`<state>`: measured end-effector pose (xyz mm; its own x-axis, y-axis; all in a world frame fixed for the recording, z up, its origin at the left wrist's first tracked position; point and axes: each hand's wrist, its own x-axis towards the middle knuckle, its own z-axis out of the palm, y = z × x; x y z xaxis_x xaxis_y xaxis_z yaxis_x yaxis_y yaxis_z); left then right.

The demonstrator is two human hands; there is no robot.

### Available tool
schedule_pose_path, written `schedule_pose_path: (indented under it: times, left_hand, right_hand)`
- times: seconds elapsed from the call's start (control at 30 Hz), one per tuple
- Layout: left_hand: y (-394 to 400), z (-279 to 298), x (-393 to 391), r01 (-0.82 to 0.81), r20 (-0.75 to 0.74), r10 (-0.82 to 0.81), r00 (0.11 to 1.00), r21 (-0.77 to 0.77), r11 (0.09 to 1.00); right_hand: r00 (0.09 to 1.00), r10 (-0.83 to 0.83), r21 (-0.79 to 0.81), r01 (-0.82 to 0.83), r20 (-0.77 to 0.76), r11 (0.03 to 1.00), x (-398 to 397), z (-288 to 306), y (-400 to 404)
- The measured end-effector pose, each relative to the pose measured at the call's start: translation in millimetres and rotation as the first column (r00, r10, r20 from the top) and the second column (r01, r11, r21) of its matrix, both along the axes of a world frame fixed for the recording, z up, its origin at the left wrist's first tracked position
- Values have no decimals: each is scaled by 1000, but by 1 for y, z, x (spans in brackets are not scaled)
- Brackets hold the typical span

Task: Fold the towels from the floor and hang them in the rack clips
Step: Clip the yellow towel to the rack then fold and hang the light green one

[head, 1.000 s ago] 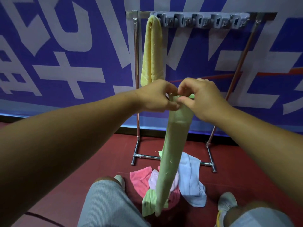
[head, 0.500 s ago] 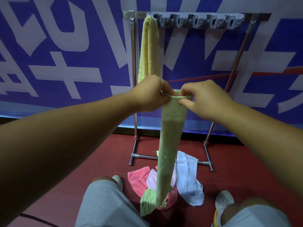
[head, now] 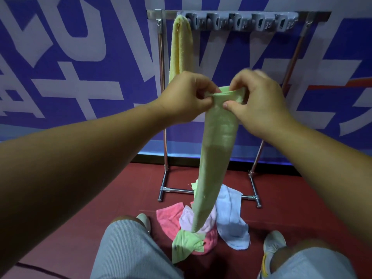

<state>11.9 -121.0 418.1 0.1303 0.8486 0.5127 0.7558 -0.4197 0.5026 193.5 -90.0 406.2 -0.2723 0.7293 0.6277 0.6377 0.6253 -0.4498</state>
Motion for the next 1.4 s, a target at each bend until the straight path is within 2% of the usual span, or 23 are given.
schedule_pose_path:
  times: [0.03, 0.1, 0.17, 0.23, 0.37, 0.43, 0.53, 0.6, 0.7, 0.8, 0.9, 0.97, 1.0, 1.03, 1.07, 1.1, 1.13, 1.17, 1.2, 1.23, 1.3, 1.33, 1.4]
  left_hand:
    - [1, 3, 0, 19, 23, -19, 1000, 17, 1000]
    - [0, 6, 1, 60, 62, -63, 996, 47, 997]
    - [0, 8, 4, 73, 120, -81, 989, 68, 995]
    - [0, 8, 6, 67, 204, -79, 976, 65, 996]
    - [0, -3, 5, 59, 364, -64, 929, 25, 998]
    - [-1, -24, 4, 136, 489, -77, 869, -85, 987]
    - [-1, -75, 7, 287, 641, -17, 767, -319, 903]
    - [-4, -114, 13, 334, 646, 12, 763, -410, 849]
    - [-12, -168, 22, 272, 535, 69, 842, -532, 802]
    - [-17, -203, 23, 212, 542, 148, 827, -545, 811]
    - [-10, -203, 12, 145, 534, 199, 822, -533, 833]
    - [-5, -187, 4, 127, 536, 215, 816, -529, 839]
    - [-1, -176, 0, 119, 530, 212, 821, -522, 844]
    - [4, -163, -3, 116, 520, 197, 831, -509, 853]
    - [10, -148, -4, 127, 513, 169, 842, -492, 862]
    - [17, -133, -3, 146, 501, 133, 855, -479, 866]
    - [24, -115, -2, 171, 484, 90, 870, -469, 867]
    - [32, -98, 0, 203, 473, 48, 880, -465, 861]
    - [39, -80, 2, 246, 477, 10, 879, -471, 848]
    - [46, -63, 4, 287, 495, -10, 869, -489, 824]
    - [58, -32, 5, 366, 549, -9, 836, -544, 755]
    - [64, -18, 4, 389, 560, -3, 828, -571, 723]
    - [74, 9, -2, 398, 545, 0, 838, -611, 684]
  right_hand:
    - [995, 13, -22, -15, -95, 1000, -1, -5, 0]
    - [957, 62, -201, -122, -283, 972, -4, -14, 2]
    - [849, 111, -413, -361, -517, 836, -7, -24, 3]
    - [753, 72, -488, -492, -654, 721, -11, -33, 3]
    - [693, 66, -430, -515, -718, 742, -13, -34, 6]
    - [687, 61, -404, -494, -724, 770, -15, -27, 6]
    - [673, 50, -380, -475, -738, 794, -19, -18, 7]
    - [670, 52, -366, -467, -741, 805, -22, -11, 8]
    - [621, 43, -352, -498, -782, 792, -26, -3, 9]
    - [576, 14, -340, -502, -817, 796, -25, 2, 14]
    - [500, -97, -345, -433, -861, 833, -15, 4, 26]
    - [416, -238, -396, -349, -878, 850, -5, -3, 41]
    - [403, -327, -456, -281, -855, 845, 0, -10, 50]
    - [437, -424, -536, -170, -793, 827, 5, -18, 57]
    - [528, -512, -596, 14, -677, 803, 8, -25, 59]
    - [649, -541, -576, 188, -536, 796, 9, -34, 63]
    - [769, -489, -491, 265, -412, 830, 7, -40, 63]
    - [864, -385, -406, 241, -324, 882, 2, -45, 63]
    - [919, -263, -375, 143, -293, 916, -4, -46, 63]
    - [931, -154, -401, 8, -332, 916, -11, -43, 65]
    - [851, -24, -542, -312, -525, 780, -24, -30, 61]
    - [801, 17, -561, -434, -598, 705, -27, -24, 60]
    - [767, 72, -559, -526, -638, 641, -27, -11, 64]
